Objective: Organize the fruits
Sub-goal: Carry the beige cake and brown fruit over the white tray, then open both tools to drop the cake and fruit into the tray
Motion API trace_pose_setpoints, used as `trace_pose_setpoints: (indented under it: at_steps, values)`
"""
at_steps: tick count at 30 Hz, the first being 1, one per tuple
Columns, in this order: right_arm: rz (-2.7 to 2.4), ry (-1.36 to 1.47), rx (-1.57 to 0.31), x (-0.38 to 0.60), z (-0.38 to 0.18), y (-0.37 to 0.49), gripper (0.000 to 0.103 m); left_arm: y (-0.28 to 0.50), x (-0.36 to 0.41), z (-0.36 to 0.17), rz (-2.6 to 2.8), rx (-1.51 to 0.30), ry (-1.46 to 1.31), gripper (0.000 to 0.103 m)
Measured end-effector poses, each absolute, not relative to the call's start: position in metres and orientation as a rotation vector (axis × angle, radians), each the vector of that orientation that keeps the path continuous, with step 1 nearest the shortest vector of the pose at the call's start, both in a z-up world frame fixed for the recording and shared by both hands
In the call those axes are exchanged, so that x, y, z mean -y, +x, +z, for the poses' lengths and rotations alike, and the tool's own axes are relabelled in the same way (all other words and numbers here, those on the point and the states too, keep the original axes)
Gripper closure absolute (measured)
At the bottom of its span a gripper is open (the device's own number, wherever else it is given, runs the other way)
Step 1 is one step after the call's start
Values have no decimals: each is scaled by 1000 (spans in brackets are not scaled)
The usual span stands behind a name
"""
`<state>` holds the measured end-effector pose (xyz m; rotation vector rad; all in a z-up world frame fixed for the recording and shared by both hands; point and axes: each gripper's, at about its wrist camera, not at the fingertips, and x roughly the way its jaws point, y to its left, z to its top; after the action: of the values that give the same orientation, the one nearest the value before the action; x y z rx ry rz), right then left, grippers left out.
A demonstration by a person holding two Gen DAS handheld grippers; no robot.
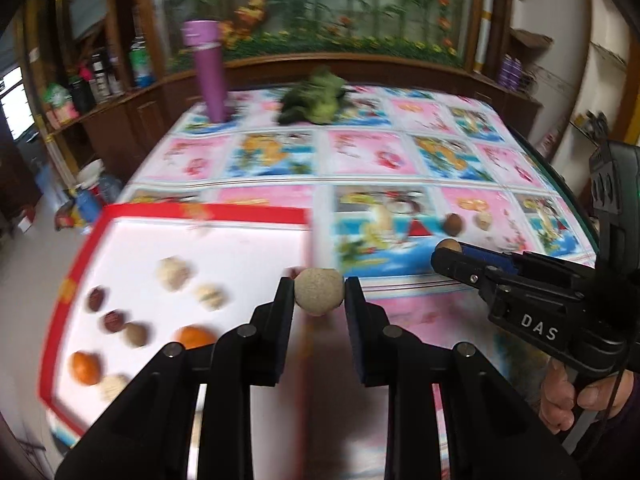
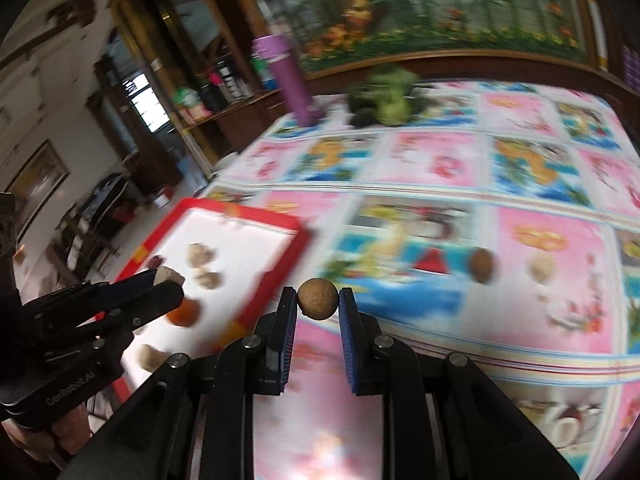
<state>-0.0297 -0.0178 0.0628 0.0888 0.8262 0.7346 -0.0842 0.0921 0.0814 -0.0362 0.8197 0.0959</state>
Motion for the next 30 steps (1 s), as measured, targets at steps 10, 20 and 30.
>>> trace_pose_setpoints:
  at_steps: [10, 20, 30]
  values:
    - [808, -19, -864, -65, 57, -47, 84, -113, -193, 74, 287, -803, -109, 75]
    - [759, -99, -925, -92, 31, -46, 84, -119, -229, 50, 338, -834, -149, 75]
    - [760, -128, -938, -103, 24, -50, 84, -119, -238, 37, 362, -865, -145, 75]
